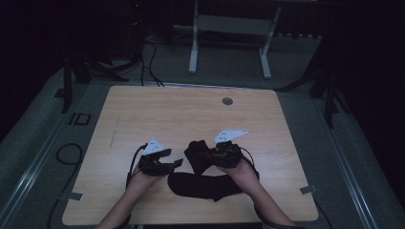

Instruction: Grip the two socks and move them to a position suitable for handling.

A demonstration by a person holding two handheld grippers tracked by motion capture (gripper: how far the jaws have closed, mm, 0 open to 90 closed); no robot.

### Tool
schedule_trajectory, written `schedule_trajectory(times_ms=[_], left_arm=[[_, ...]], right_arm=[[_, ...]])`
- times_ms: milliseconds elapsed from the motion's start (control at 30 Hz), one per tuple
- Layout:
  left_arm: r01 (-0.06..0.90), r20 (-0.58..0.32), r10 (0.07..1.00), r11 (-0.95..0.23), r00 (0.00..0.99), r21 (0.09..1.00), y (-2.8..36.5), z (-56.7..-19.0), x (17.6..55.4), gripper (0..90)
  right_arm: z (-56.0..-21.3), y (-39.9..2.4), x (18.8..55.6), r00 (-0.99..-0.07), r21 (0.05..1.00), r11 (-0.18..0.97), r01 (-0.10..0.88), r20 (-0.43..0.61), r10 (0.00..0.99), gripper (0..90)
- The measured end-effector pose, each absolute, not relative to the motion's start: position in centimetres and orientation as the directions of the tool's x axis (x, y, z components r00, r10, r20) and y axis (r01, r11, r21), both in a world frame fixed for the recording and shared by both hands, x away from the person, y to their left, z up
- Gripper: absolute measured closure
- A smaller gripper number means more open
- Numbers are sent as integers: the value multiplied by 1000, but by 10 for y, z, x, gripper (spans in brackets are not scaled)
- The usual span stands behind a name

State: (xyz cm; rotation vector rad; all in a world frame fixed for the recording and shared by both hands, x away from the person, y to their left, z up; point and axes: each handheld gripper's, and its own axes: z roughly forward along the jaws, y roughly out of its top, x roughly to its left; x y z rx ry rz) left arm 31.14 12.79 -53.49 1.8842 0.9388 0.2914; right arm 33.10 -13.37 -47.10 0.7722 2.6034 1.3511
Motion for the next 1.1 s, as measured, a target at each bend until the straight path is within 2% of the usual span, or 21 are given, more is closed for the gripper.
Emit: schedule_trajectory(times_ms=[100,267,333,400,667,767,800,1100], left_arm=[[456,-206,674,-216,710,863,123,-527,312,328],[411,-176,646,-233,743,881,116,-517,311,327],[380,-153,609,-264,778,886,110,-513,310,332],[374,-147,593,-279,791,885,106,-512,310,370],[392,-180,548,-298,817,871,99,-510,314,615],[396,-175,553,-309,814,865,96,-512,314,757],[405,-175,564,-313,807,859,95,-512,314,829],[433,-177,585,-332,791,838,95,-508,315,870]], right_arm=[[-470,-133,328,-871,791,479,381,134,472,785],[-472,-134,328,-870,789,485,378,124,477,784],[-475,-135,328,-869,780,495,382,121,480,784],[-477,-134,328,-876,776,511,371,109,470,784],[-480,-137,328,-873,769,514,379,113,475,784],[-481,-138,330,-870,766,514,386,116,480,784],[-481,-138,330,-870,767,512,387,119,479,784],[-482,-146,336,-855,775,469,424,172,489,771]])
